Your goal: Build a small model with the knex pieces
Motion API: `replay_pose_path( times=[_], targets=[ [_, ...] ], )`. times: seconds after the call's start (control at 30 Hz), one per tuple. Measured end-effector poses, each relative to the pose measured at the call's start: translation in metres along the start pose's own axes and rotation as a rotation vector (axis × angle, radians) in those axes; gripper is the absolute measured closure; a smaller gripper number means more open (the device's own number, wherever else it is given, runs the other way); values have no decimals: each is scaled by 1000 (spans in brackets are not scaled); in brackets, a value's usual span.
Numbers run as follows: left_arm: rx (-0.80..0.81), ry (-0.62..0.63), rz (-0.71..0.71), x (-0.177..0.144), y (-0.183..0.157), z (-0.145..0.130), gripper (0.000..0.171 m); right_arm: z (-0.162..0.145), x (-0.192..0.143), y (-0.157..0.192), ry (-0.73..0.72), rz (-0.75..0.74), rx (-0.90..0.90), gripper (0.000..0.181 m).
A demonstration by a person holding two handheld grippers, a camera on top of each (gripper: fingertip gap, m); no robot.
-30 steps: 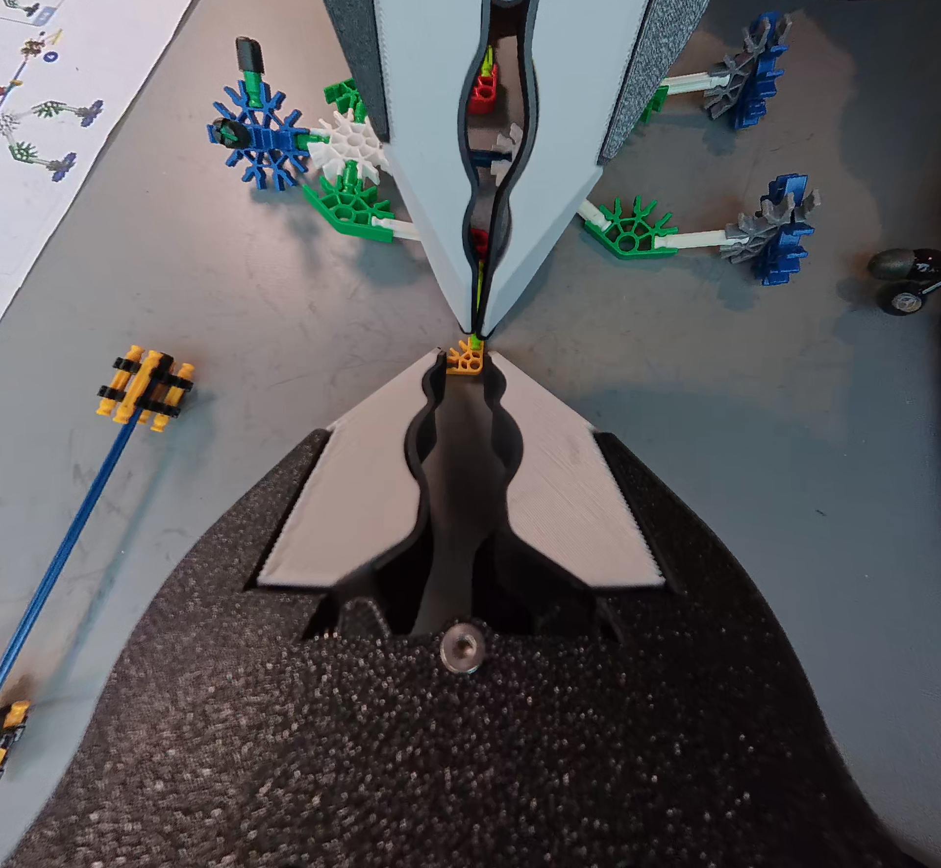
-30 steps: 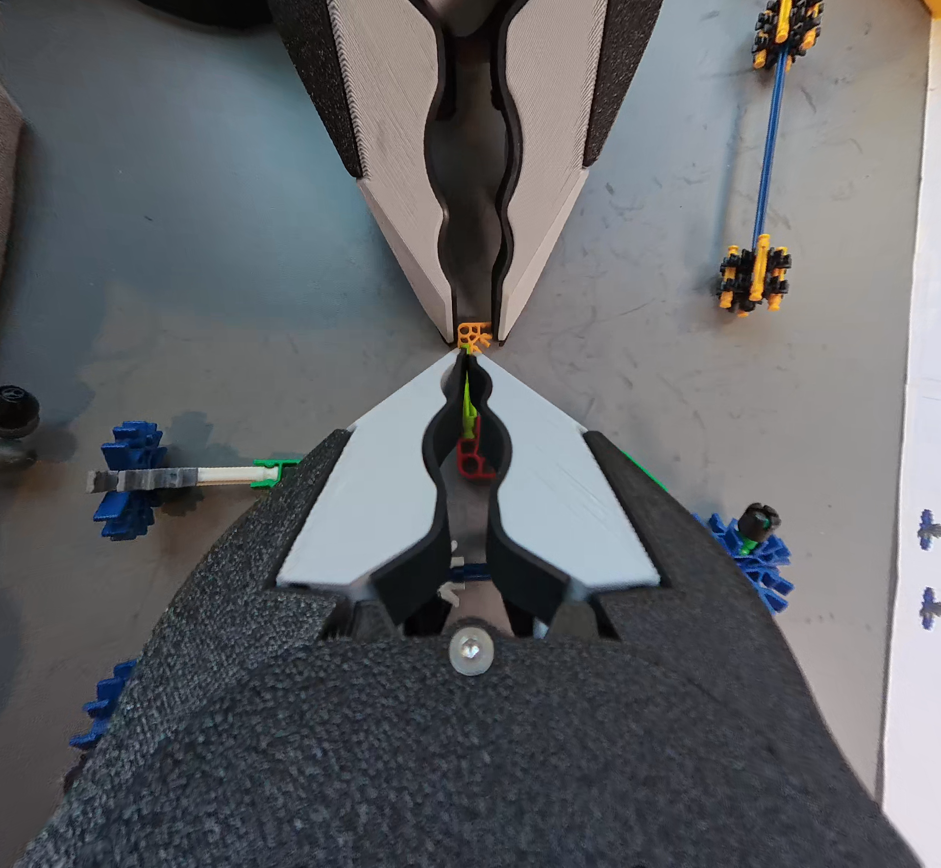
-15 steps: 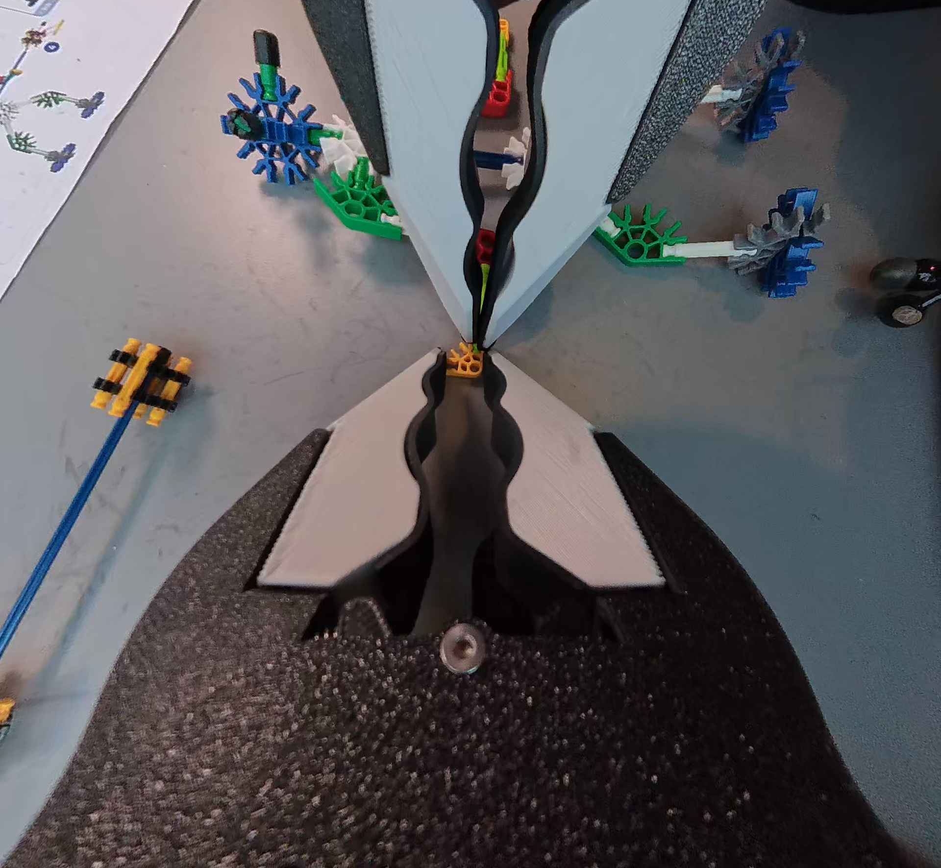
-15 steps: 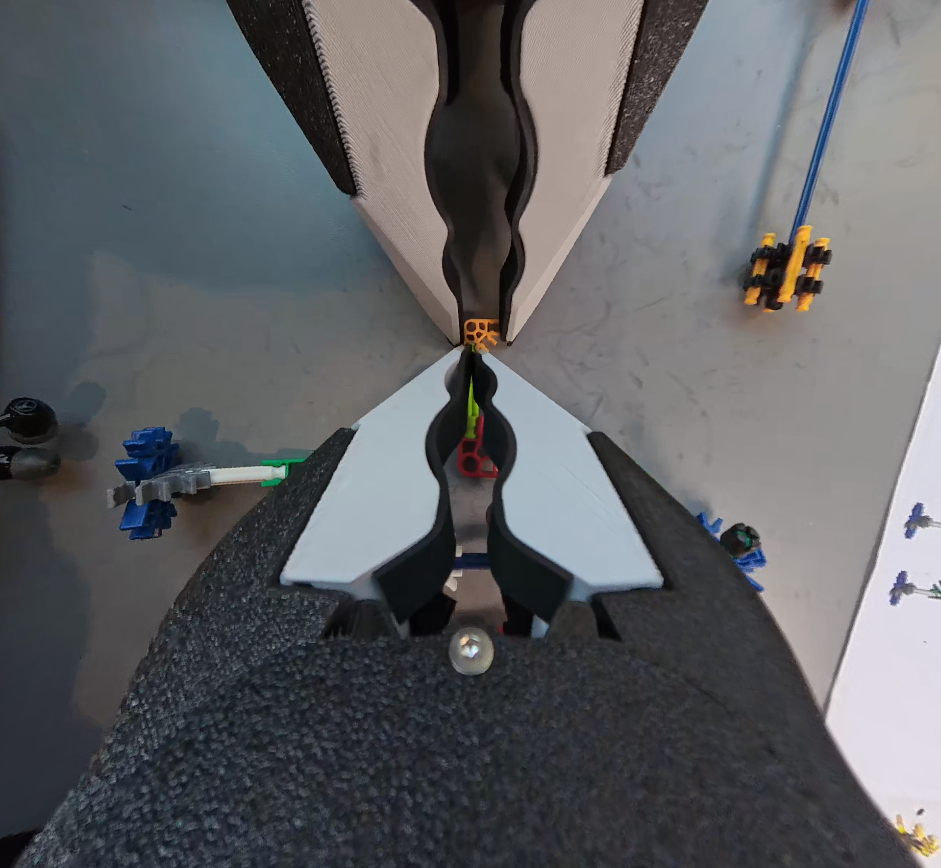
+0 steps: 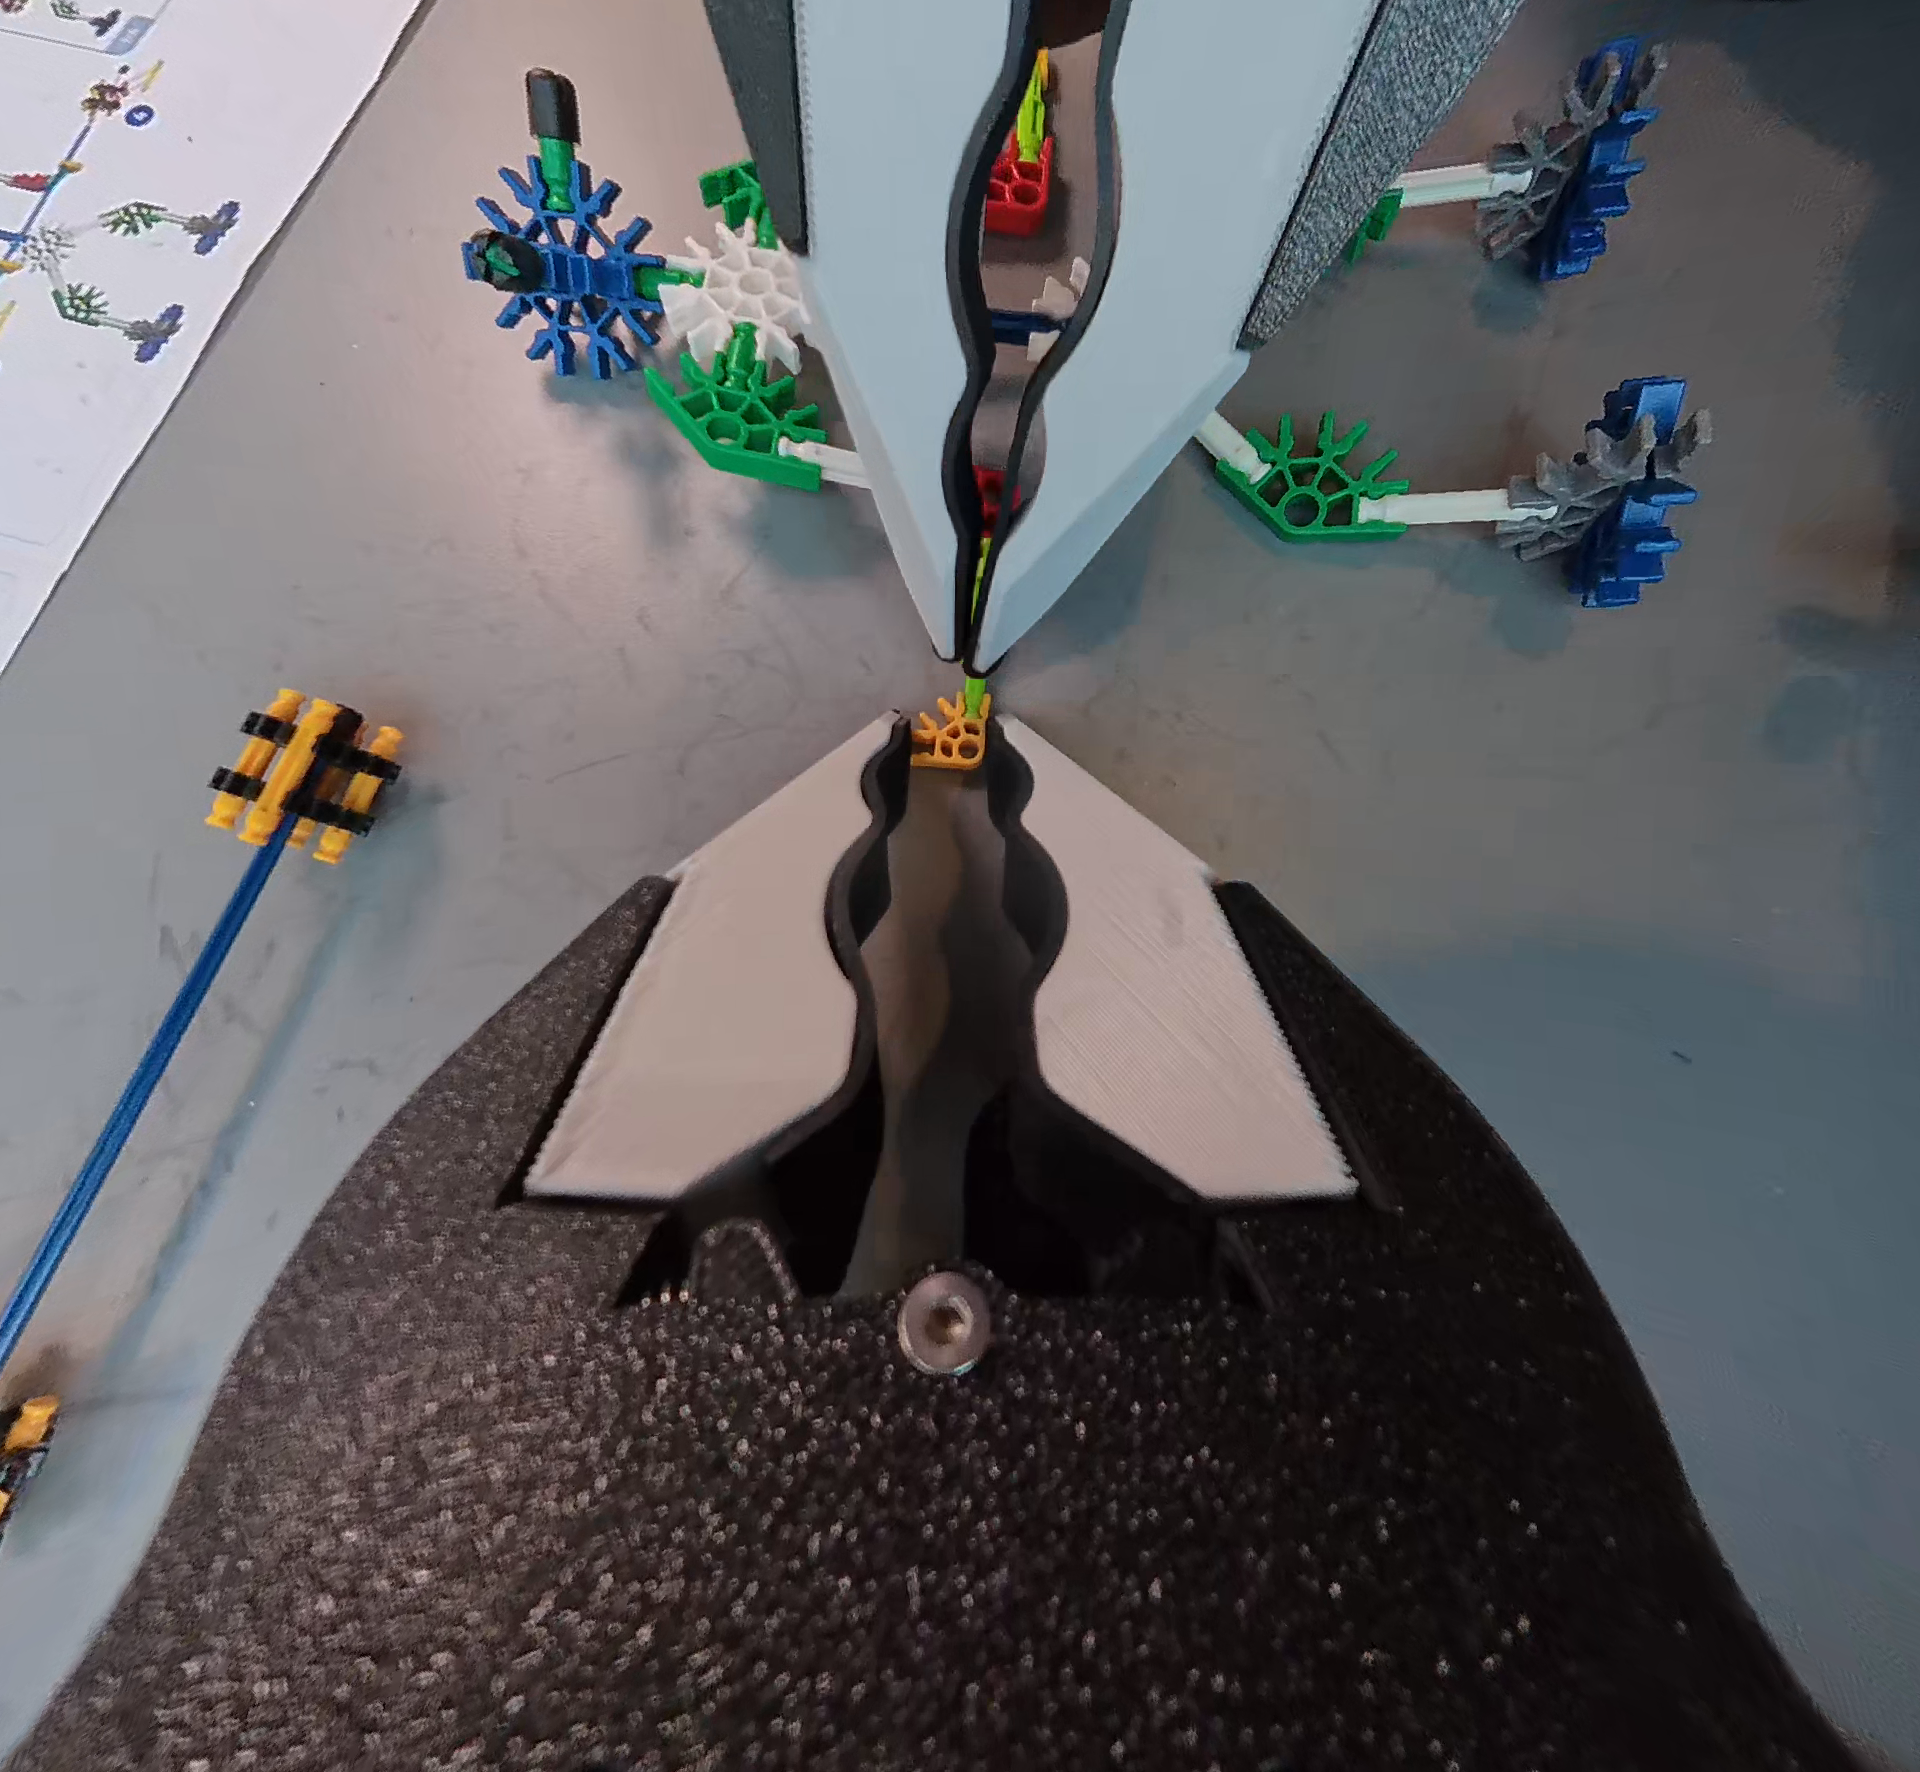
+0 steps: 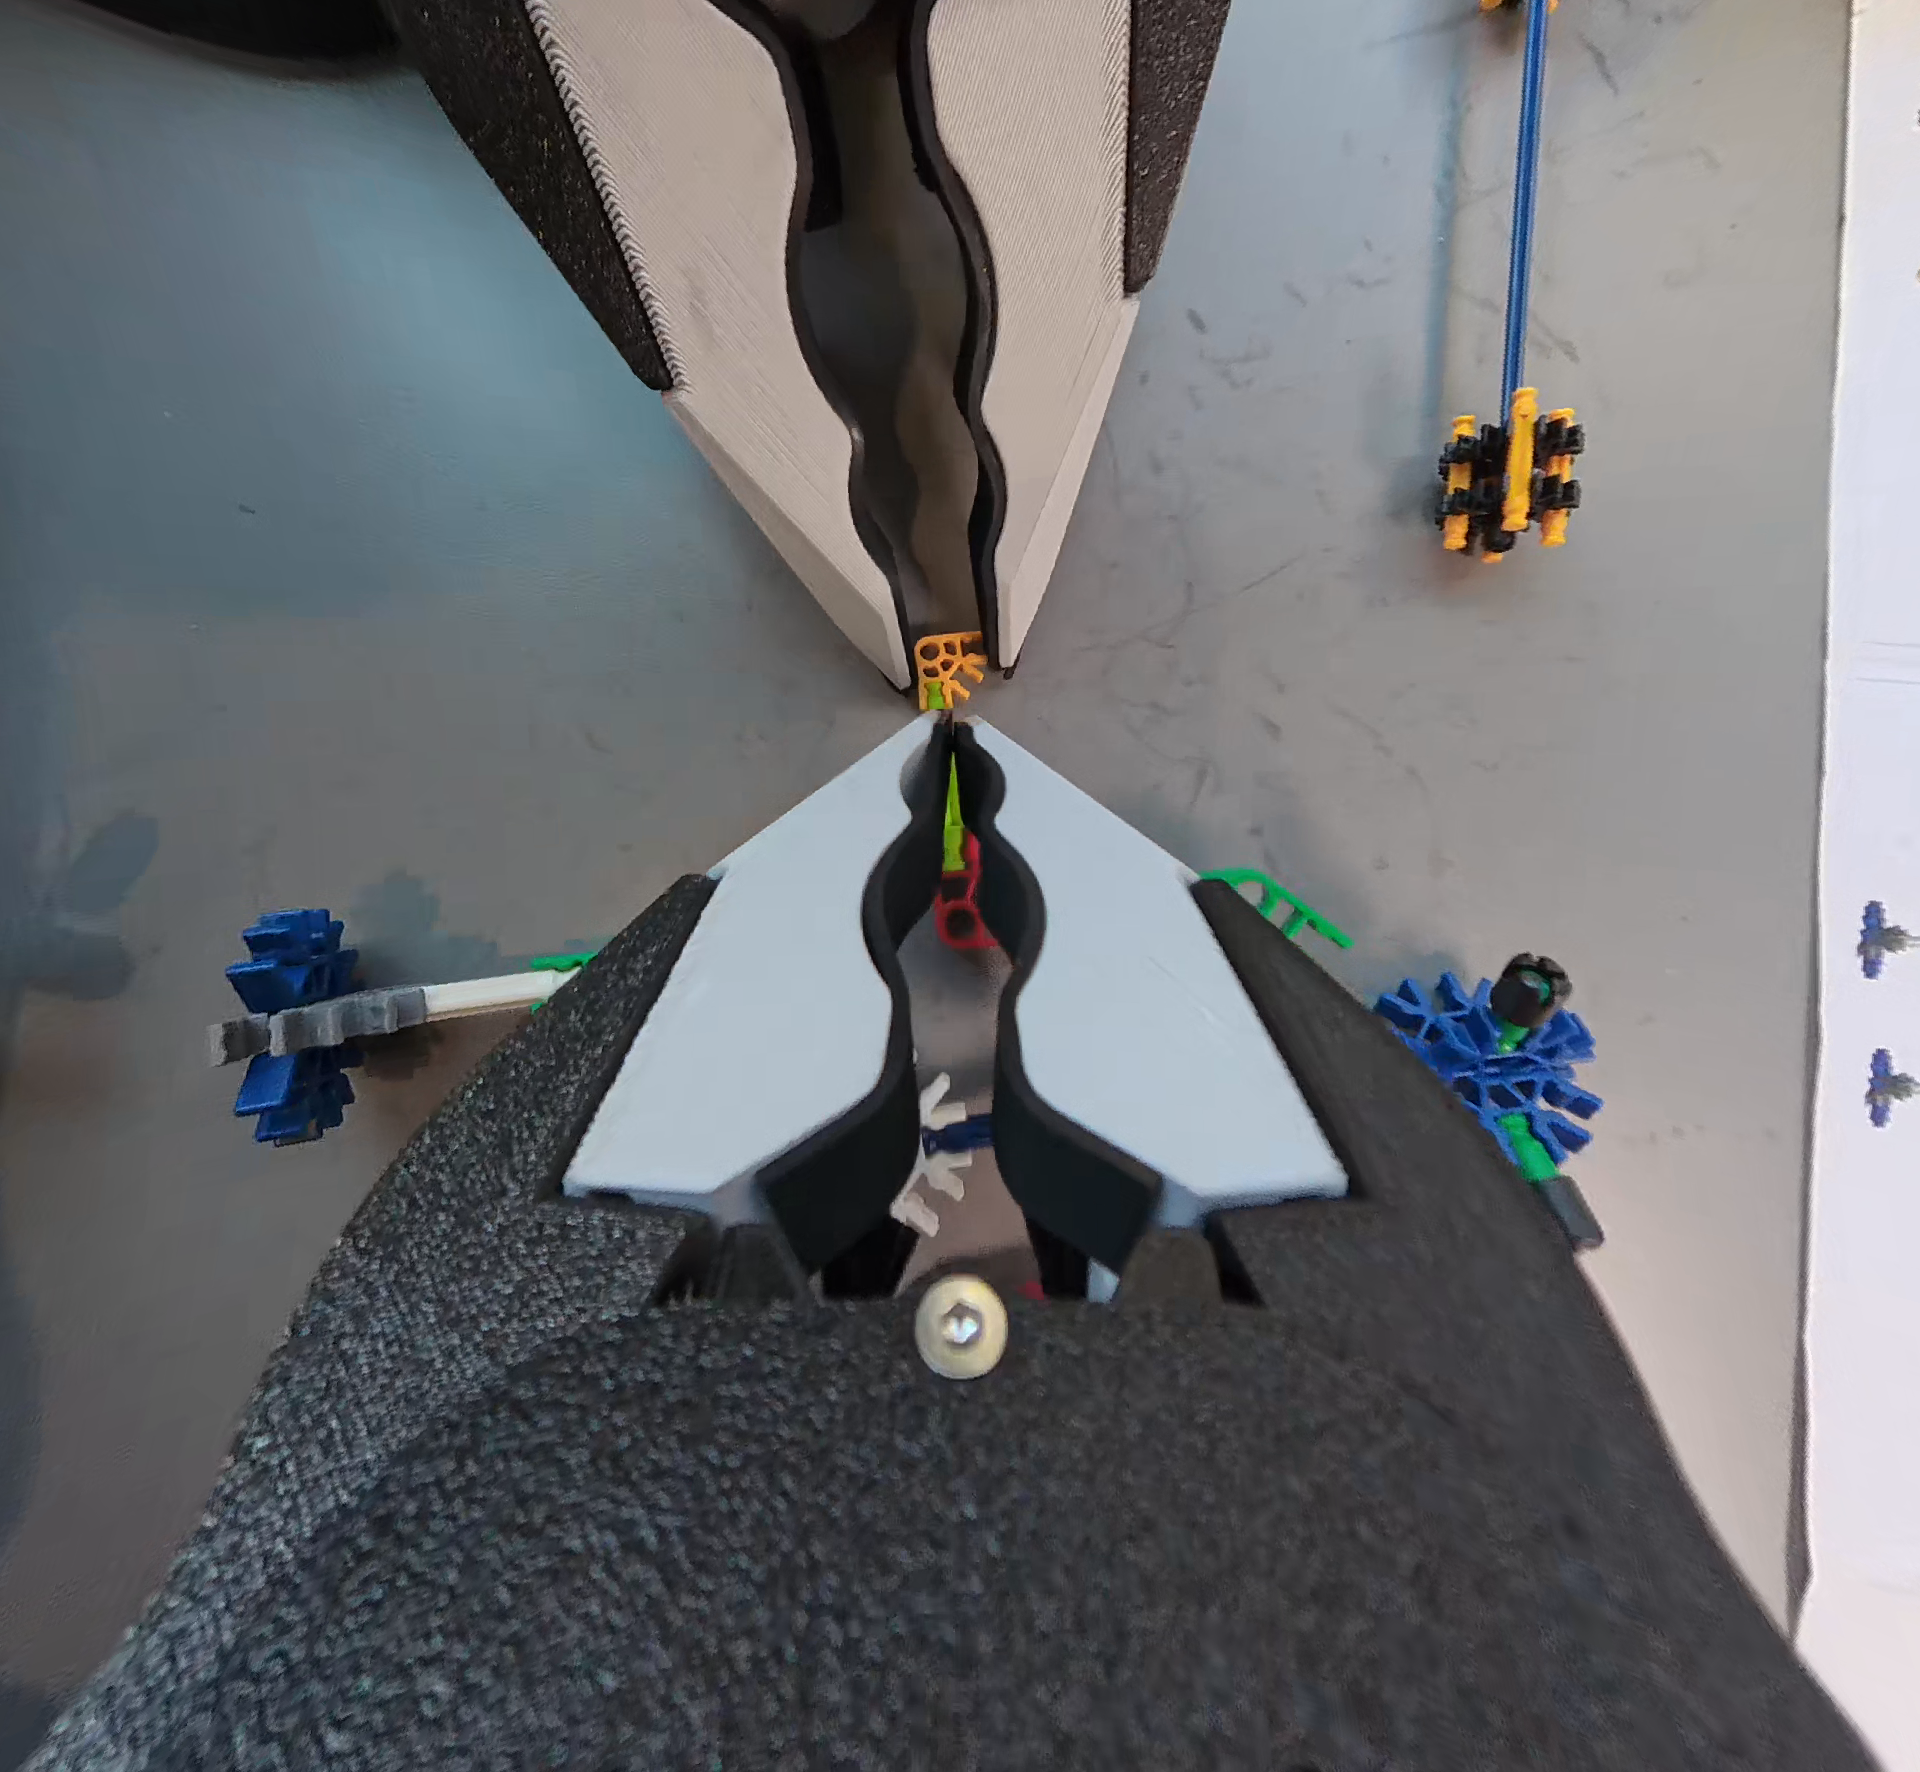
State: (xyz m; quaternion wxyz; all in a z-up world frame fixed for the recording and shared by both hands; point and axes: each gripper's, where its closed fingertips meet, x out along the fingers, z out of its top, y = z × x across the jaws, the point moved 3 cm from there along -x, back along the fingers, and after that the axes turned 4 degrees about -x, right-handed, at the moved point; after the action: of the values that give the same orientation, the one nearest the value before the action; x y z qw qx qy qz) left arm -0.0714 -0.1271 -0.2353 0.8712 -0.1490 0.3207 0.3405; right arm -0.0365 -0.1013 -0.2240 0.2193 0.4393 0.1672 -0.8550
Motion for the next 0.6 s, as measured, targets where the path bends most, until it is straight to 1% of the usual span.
replay_pose_path(
  times=[0.17,0.37,0.47,0.6],
  targets=[
    [1,-7,1,0,0,0,157,-3,-8,0,9,-36,-6,177],
    [18,-10,18,-1,0,0,156,-18,-18,-3,24,-102,-12,169],
    [13,-20,2,-5,-1,-2,148,-25,-25,-4,7,-137,-14,164],
    [-11,-31,12,-8,3,-3,147,-35,-37,-6,-39,-170,18,161]
  ],
)
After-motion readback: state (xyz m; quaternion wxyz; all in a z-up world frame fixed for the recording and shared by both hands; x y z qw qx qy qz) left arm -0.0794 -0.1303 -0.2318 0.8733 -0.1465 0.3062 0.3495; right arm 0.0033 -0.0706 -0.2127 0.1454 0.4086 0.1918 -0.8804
